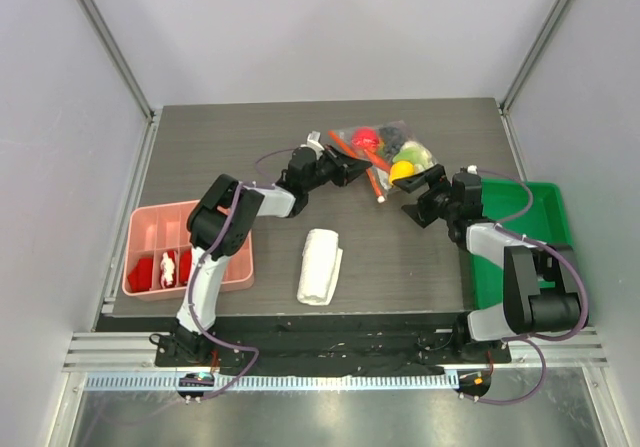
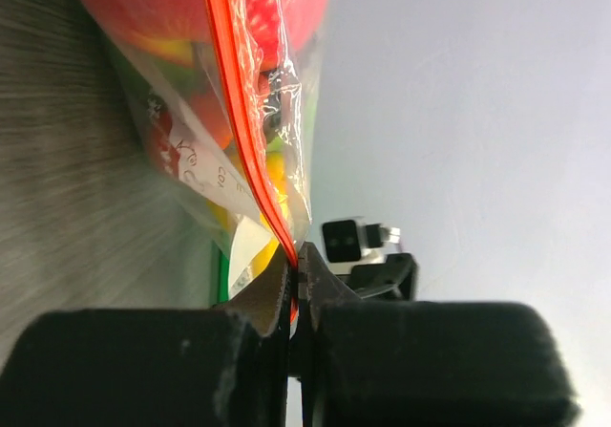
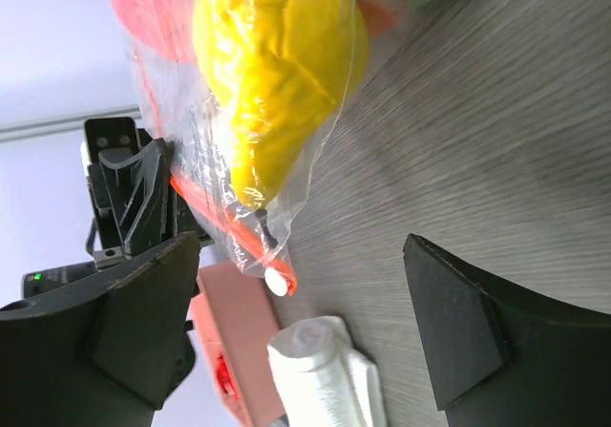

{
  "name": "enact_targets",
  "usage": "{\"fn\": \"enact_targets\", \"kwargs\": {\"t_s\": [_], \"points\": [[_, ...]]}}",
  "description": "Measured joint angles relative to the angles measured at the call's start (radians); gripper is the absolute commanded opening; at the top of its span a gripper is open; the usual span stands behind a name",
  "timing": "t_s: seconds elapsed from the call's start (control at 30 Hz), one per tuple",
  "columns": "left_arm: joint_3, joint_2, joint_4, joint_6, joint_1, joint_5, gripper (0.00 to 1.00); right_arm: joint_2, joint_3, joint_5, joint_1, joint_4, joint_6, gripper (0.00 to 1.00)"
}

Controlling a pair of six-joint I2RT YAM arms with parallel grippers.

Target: Open the zip-top bag and remove the fake food

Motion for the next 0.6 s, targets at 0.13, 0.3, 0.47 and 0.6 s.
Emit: {"fn": "enact_targets", "kwargs": {"t_s": [0.13, 0.3, 0.47, 0.6], "points": [[-0.009, -0.019, 0.032, -0.029, -0.012, 0.000, 0.00, 0.000, -0.064, -0.022, 0.005, 0.109, 0.100, 0.83], [-0.015, -0.041, 0.053, -0.042, -0.031, 0.000, 0.00, 0.034, -0.088, -0.039, 0.013, 0.249, 0.168, 0.68], [-0.065, -0.095, 0.049, -0.029, -0.034, 0.001, 0.00, 0.092, -0.088, -0.060, 0.020, 0.377, 0.216, 0.21], [-0.098, -0.139, 0.002, 0.032, -0.027, 0.000, 0.07, 0.130, -0.087, -0.082, 0.031, 0.445, 0.264, 0.01]]}}
